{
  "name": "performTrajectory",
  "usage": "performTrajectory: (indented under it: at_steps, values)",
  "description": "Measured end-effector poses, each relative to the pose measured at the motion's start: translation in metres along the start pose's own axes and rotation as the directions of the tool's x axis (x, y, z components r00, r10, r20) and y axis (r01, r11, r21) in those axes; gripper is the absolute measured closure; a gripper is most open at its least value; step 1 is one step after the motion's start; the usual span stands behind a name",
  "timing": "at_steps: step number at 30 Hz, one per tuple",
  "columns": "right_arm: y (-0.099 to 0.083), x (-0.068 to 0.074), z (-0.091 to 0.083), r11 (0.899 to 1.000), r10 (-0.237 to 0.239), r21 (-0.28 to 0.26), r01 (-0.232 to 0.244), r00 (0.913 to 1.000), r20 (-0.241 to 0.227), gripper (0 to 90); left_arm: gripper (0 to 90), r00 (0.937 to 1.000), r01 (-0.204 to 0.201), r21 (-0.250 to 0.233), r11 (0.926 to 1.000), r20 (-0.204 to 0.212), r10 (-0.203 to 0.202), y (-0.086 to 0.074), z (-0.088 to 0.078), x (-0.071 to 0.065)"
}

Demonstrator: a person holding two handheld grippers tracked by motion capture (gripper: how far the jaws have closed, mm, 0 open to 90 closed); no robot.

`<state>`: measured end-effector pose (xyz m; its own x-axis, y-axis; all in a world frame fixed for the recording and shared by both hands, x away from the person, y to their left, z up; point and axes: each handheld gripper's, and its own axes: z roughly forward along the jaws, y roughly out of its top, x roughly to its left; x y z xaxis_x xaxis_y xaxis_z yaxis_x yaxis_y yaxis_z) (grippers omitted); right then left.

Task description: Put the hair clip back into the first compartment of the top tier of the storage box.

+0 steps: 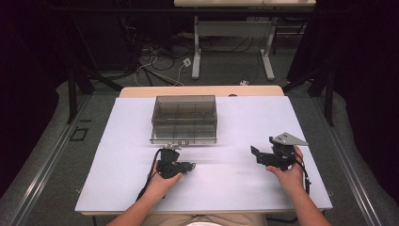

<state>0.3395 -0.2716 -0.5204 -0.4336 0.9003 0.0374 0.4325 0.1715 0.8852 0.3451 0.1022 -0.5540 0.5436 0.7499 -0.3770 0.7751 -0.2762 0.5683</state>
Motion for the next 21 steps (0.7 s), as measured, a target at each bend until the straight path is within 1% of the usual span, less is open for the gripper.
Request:
performTrajectory:
  at_steps: [2, 3, 4, 5, 6, 9, 10, 15, 18, 19, 20, 21]
  values:
    - [0.0000, 0.0001, 0.0002, 1.000, 0.002, -0.002, -0.002, 1.0000, -0.005, 14.6, 79.7, 1.0000, -0.009, -0.003, 1.0000, -0.001, 0.009, -0.0002, 0.0005, -0.0009]
    - [0.0000, 0.0001, 0.0002, 1.000, 0.002, -0.002, -0.002, 1.0000, -0.005, 14.6, 79.7, 1.0000, -0.005, -0.003, 1.0000, -0.002, 0.005, -0.0005, 0.0007, -0.0016]
    - [0.0000, 0.0002, 0.0001, 1.000, 0.002, -0.001, -0.002, 1.0000, -0.005, 14.7, 79.9, 0.9999, -0.011, -0.003, 0.9999, -0.002, 0.011, -0.0005, 0.0007, -0.0015]
    - [-0.0001, 0.0000, 0.0003, 1.000, 0.001, -0.001, -0.001, 1.0000, -0.004, 14.6, 80.1, 1.0000, -0.004, -0.004, 1.0000, -0.001, 0.004, -0.0007, 0.0008, -0.0021]
    - [-0.0001, -0.0002, 0.0003, 1.000, 0.000, 0.001, 0.000, 1.0000, -0.002, 14.6, 80.2, 0.9998, -0.019, -0.001, 0.9998, -0.001, 0.019, -0.0004, 0.0005, -0.0012]
    - [-0.0002, -0.0002, 0.0005, 1.000, 0.002, 0.000, -0.002, 1.0000, -0.002, 14.7, 81.0, 1.0000, -0.009, -0.003, 1.0000, 0.002, 0.009, -0.0006, 0.0001, -0.0021]
    - [-0.0002, -0.0002, 0.0004, 1.000, 0.001, 0.002, -0.001, 1.0000, -0.001, 14.7, 81.3, 0.9999, -0.017, -0.002, 0.9999, 0.003, 0.017, -0.0004, -0.0001, -0.0017]
    - [-0.0002, -0.0004, 0.0006, 1.000, -0.001, 0.001, 0.001, 1.0000, -0.001, 14.7, 82.7, 0.9999, -0.011, -0.018, 0.9998, 0.006, 0.011, -0.0007, -0.0001, -0.0032]
    - [-0.0002, -0.0003, 0.0005, 1.000, 0.001, 0.000, -0.001, 1.0000, -0.002, 14.7, 83.8, 0.9996, -0.023, -0.018, 0.9996, 0.014, 0.023, -0.0004, -0.0011, -0.0033]
    - [-0.0002, -0.0004, 0.0005, 1.000, 0.000, 0.000, 0.000, 1.0000, -0.001, 14.7, 84.2, 0.9998, -0.015, -0.018, 0.9997, 0.015, 0.016, -0.0006, -0.0012, -0.0044]
    - [-0.0002, -0.0005, 0.0005, 1.000, 0.000, -0.001, 0.000, 1.0000, -0.001, 14.7, 84.4, 0.9996, -0.025, -0.020, 0.9995, 0.014, 0.025, -0.0007, -0.0010, -0.0044]
    - [-0.0002, -0.0005, 0.0005, 1.000, 0.000, -0.001, 0.000, 1.0000, -0.001, 14.7, 84.5, 0.9996, -0.022, -0.023, 0.9995, 0.015, 0.022, -0.0008, -0.0008, -0.0051]
